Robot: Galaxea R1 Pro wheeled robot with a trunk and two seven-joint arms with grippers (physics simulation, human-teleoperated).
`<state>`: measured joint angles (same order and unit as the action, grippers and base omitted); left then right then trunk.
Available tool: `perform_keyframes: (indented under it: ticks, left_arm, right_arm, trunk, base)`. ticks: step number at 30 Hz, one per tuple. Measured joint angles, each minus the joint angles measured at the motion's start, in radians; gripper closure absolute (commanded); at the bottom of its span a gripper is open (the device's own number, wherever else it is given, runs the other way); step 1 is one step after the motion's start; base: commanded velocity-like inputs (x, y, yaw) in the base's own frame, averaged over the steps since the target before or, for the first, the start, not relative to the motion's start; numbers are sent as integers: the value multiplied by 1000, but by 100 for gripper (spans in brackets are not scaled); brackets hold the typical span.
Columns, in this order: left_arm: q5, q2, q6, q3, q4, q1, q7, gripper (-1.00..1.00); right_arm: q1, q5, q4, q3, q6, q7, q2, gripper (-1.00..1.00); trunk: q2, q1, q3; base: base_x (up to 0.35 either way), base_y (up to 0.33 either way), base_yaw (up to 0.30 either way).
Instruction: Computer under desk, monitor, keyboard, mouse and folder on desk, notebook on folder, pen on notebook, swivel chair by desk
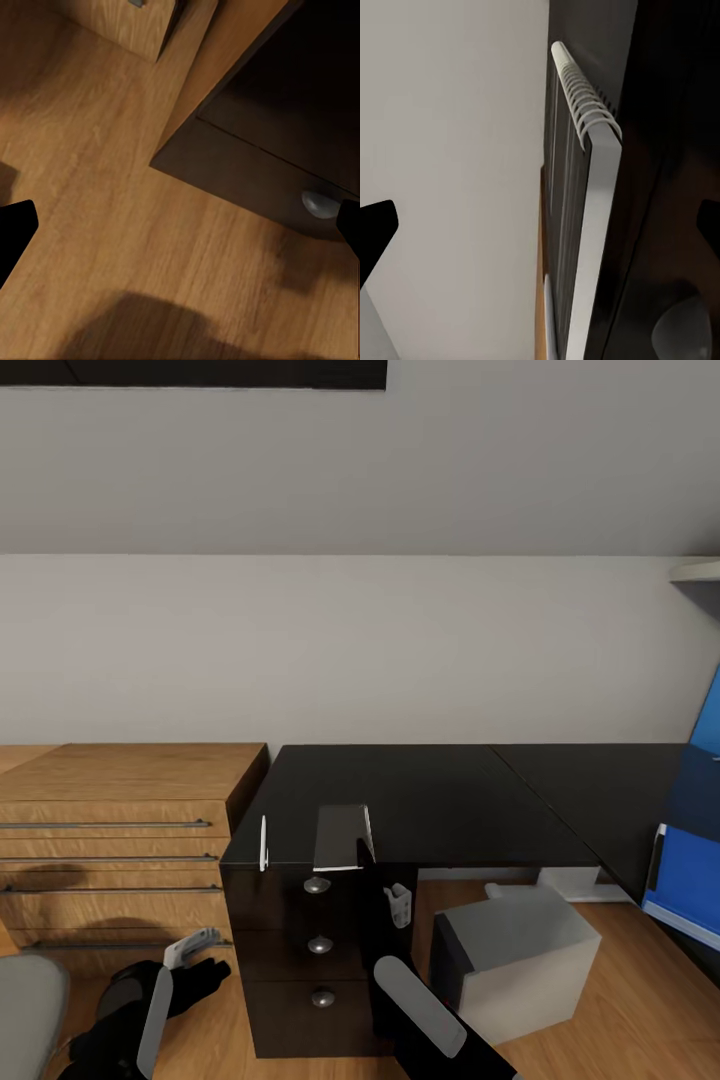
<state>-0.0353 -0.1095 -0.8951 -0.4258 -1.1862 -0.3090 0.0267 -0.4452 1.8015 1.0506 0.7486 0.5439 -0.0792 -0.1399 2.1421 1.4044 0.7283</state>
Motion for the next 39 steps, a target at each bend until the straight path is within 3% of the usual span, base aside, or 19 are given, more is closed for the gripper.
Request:
perform_keyframes:
  ticks: [37, 38, 39]
  left_arm:
    - [2, 0, -2, 0, 0, 0, -3, -100]
    - [2, 1, -2, 0, 0, 0, -3, -100]
    - [2, 1, -2, 0, 0, 0, -3, -100]
  right_arm:
    - [0, 0, -1, 0, -8, 6, 0, -100]
    - [0, 0, 0, 0, -7, 6, 0, 100]
    - [0, 0, 0, 0, -7, 6, 0, 100]
  trunk:
    - [0, 0, 0]
    - [0, 0, 0]
    - [0, 0, 0]
  base:
    - [2, 0, 0]
    - [0, 0, 0]
    - [0, 0, 0]
